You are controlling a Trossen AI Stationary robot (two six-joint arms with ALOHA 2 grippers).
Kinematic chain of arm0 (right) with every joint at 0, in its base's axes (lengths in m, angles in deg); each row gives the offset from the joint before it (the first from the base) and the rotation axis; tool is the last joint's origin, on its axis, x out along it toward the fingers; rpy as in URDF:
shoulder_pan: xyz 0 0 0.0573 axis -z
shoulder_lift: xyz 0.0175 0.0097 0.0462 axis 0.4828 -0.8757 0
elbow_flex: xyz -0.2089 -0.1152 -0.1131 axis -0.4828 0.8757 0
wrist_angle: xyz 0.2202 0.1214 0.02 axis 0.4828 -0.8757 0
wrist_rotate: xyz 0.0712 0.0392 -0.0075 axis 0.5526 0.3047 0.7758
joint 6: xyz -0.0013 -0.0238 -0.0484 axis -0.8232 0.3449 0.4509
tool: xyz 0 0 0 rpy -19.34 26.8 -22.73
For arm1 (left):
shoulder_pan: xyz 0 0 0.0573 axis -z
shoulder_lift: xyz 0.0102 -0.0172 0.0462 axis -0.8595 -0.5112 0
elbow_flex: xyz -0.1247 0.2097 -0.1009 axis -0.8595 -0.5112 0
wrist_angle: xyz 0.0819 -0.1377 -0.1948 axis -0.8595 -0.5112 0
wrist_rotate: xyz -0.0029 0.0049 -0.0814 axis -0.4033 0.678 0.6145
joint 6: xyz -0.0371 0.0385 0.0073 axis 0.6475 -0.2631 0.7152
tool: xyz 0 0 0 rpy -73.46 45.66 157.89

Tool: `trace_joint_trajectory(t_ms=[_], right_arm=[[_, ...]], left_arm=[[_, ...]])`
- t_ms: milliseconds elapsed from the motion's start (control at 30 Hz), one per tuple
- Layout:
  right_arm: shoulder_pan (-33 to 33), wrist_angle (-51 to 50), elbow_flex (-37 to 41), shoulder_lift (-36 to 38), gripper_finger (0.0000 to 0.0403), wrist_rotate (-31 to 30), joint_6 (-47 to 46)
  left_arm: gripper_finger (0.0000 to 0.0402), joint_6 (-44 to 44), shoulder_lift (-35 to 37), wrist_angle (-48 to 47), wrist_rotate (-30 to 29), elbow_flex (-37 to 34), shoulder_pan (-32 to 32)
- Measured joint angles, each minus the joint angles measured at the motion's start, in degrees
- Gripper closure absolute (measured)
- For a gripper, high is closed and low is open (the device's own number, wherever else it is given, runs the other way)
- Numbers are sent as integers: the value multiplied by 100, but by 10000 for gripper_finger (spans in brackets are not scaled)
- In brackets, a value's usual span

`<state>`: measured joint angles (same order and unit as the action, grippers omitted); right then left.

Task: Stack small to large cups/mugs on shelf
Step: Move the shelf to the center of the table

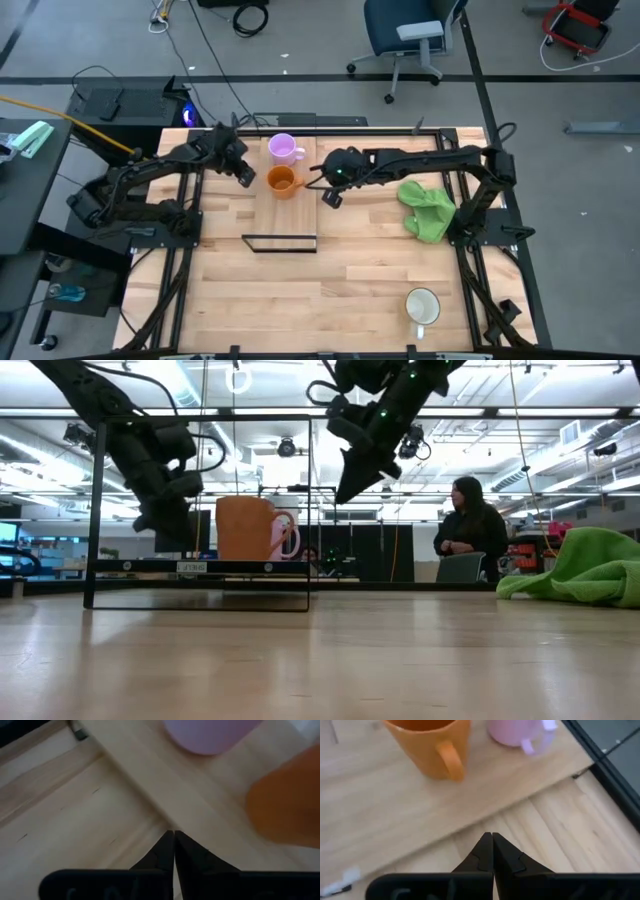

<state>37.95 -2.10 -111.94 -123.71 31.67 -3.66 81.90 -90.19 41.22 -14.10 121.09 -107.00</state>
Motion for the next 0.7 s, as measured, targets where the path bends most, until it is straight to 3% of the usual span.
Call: trace_joint_trajectory(t_ms=[333, 700], right_arm=[[28, -1170, 1, 310, 399, -416, -261], [9, -1995, 1, 1218, 399, -643, -650]], left_arm=[[377, -68, 0, -343, -623, 0, -626], [386, 153, -11, -527, -657, 0, -776]])
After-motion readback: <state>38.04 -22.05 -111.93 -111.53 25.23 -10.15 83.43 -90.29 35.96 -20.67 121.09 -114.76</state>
